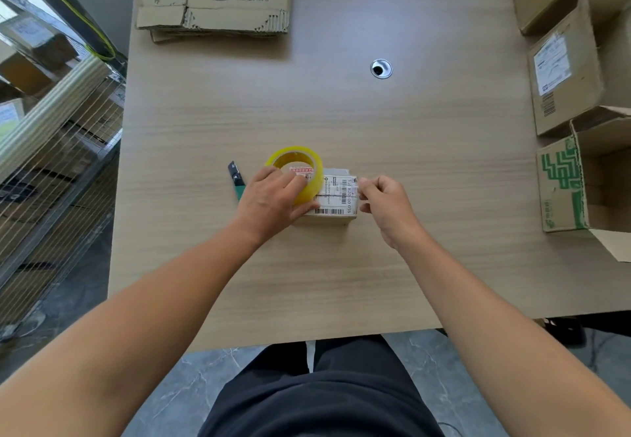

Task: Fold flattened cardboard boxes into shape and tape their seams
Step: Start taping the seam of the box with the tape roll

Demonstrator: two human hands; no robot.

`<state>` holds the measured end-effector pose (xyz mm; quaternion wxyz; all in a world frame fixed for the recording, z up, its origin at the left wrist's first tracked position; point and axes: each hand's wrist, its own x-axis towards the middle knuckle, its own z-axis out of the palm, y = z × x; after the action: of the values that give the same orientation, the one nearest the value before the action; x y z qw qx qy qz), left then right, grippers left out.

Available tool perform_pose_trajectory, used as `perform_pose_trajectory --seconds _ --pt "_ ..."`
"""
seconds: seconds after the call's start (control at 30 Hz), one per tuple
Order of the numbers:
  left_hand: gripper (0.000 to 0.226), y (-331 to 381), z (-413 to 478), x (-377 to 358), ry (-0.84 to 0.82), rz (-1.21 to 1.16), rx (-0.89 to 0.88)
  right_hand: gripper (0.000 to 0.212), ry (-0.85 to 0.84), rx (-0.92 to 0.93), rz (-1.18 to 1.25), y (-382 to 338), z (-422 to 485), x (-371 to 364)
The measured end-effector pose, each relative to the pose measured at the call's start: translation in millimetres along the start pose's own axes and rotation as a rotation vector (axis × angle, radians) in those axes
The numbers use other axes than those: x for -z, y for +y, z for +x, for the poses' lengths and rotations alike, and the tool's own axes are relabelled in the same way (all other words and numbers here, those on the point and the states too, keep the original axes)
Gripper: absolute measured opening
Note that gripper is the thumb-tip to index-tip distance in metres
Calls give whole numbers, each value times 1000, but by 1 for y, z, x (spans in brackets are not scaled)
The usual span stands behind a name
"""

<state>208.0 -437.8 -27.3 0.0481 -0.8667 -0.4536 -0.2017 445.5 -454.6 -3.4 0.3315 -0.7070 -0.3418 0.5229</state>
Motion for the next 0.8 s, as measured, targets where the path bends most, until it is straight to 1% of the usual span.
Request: perform_pose_trajectory --seconds 0.1,0.23,0.5,0.63,0.8 --pt "44 2 -2 1 52 39 -17 26 20 -31 134 5 -8 -3" --pt "47 2 -4 1 92 78 -29 23 43 -36 189 6 -15 -8" --pt "48 3 -8 -4 109 137 -11 25 138 74 126 13 -21 -16" --pt "47 2 -8 -6 94 130 -31 25 184 62 33 20 -17 -19" --pt "47 -3 -5 -9 112 131 -61 24 186 66 -52 29 -11 -20"
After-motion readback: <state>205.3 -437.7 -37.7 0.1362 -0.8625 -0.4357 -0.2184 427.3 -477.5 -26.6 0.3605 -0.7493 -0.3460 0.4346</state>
